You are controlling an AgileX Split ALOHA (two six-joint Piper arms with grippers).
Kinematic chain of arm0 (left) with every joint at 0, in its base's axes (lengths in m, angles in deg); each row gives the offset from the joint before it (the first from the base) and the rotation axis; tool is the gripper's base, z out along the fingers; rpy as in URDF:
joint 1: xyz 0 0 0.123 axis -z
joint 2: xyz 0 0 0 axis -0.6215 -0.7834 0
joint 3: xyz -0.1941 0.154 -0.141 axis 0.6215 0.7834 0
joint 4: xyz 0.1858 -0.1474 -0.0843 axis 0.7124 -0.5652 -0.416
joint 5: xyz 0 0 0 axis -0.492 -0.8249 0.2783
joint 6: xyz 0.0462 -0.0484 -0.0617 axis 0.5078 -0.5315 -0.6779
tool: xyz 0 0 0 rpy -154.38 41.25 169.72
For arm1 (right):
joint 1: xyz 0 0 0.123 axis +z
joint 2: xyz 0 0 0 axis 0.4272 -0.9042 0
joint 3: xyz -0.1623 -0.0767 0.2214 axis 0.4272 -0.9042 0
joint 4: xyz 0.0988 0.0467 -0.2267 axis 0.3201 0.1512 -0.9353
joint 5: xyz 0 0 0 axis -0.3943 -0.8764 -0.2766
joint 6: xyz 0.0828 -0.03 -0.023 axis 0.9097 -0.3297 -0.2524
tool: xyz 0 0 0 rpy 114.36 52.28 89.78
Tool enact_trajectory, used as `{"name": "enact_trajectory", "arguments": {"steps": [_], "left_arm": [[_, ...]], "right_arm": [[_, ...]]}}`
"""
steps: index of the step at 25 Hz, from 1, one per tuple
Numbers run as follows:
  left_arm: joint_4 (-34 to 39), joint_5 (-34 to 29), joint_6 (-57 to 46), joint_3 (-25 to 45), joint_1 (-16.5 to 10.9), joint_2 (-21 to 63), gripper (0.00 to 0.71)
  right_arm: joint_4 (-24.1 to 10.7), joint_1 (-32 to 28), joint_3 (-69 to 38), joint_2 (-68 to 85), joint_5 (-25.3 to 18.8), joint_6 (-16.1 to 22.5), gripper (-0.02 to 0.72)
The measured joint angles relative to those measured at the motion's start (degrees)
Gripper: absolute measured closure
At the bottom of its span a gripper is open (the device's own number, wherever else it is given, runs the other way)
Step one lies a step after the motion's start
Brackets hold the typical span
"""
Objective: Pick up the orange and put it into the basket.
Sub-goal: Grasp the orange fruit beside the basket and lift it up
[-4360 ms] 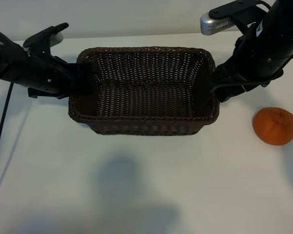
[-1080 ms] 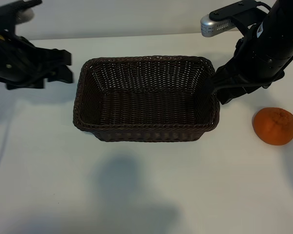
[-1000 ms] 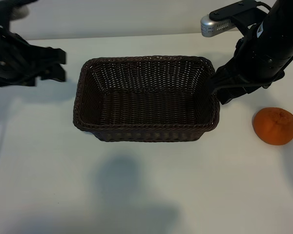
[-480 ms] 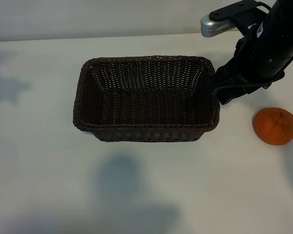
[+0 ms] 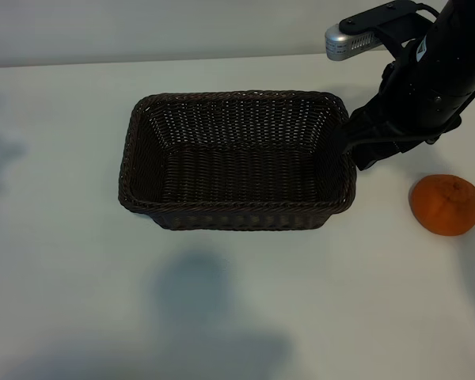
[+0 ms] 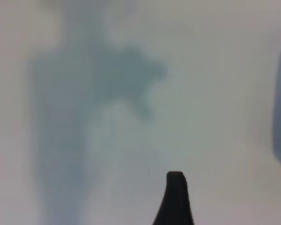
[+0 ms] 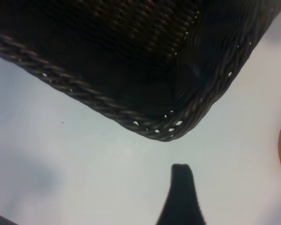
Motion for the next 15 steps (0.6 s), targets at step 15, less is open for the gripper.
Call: {"name": "enact_trajectory", "arguments": {"steps": [15], "left_arm": [[7.35,-8.54,-0.44,-0.07,0.00,32.29,0.114]], "right_arm": [[0.06,0.00,0.00,0.00,-0.85,-0.87,0.177]]}}
